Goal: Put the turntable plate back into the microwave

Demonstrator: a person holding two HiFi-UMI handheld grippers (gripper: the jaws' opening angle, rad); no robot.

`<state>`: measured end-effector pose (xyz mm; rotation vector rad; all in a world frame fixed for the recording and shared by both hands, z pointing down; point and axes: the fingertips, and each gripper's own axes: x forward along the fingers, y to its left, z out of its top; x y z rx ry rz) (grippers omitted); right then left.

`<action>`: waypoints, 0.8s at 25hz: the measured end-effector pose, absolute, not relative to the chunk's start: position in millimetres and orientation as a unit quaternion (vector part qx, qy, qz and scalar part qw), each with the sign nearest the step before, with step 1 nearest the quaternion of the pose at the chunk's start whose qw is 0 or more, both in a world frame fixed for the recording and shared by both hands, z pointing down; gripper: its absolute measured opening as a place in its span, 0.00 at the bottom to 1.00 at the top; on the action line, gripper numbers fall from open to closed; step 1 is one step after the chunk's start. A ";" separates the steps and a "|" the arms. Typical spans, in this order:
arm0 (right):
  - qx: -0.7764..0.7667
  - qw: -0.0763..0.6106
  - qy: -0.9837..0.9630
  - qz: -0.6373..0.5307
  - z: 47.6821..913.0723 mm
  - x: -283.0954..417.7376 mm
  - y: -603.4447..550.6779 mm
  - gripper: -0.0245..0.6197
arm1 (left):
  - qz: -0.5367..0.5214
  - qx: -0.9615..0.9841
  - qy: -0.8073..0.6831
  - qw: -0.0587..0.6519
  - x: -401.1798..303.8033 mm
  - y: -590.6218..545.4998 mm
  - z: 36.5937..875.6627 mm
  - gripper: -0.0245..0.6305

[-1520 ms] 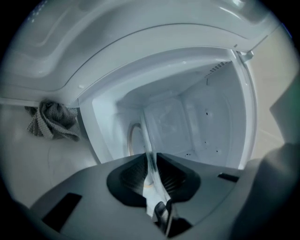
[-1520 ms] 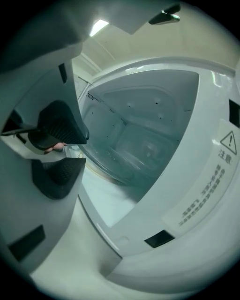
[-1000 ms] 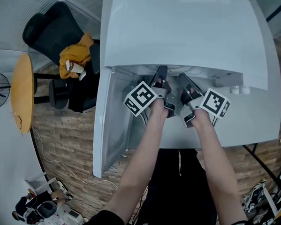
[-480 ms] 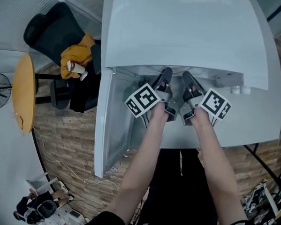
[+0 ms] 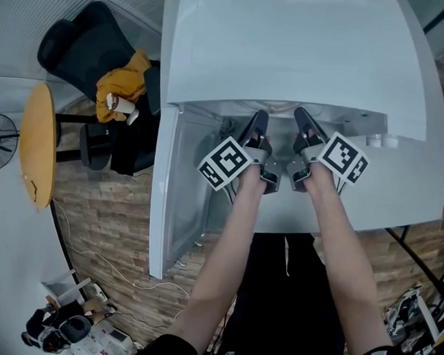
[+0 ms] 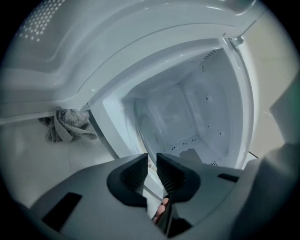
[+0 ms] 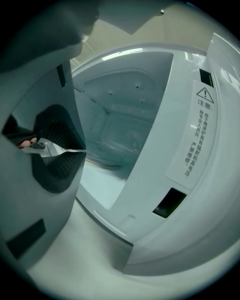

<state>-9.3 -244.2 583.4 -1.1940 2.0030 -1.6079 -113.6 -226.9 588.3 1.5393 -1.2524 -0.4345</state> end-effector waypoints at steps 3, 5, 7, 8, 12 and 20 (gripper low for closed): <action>-0.422 0.152 0.700 -0.556 583.4 -7.8 -246.6 0.07 | -0.184 0.641 -0.522 0.531 -112.7 -228.1 589.2 0.11; -0.426 0.159 0.700 -0.551 582.0 -4.6 -249.6 0.05 | -0.182 0.641 -0.522 0.532 -112.4 -229.3 591.3 0.11; -0.425 0.168 0.700 -0.549 579.2 -1.8 -254.4 0.05 | -0.181 0.642 -0.519 0.534 -112.1 -230.5 593.2 0.11; -0.425 0.168 0.701 -0.548 578.2 -1.6 -256.2 0.05 | -0.181 0.642 -0.518 0.535 -112.3 -230.9 593.5 0.11; -0.425 0.159 0.704 -0.547 578.0 -1.0 -254.2 0.05 | -0.181 0.642 -0.518 0.536 -111.9 -230.1 594.5 0.11; -0.422 0.125 0.719 -0.538 575.9 -4.7 -235.2 0.05 | -0.171 0.648 -0.523 0.526 -111.5 -228.6 591.0 0.11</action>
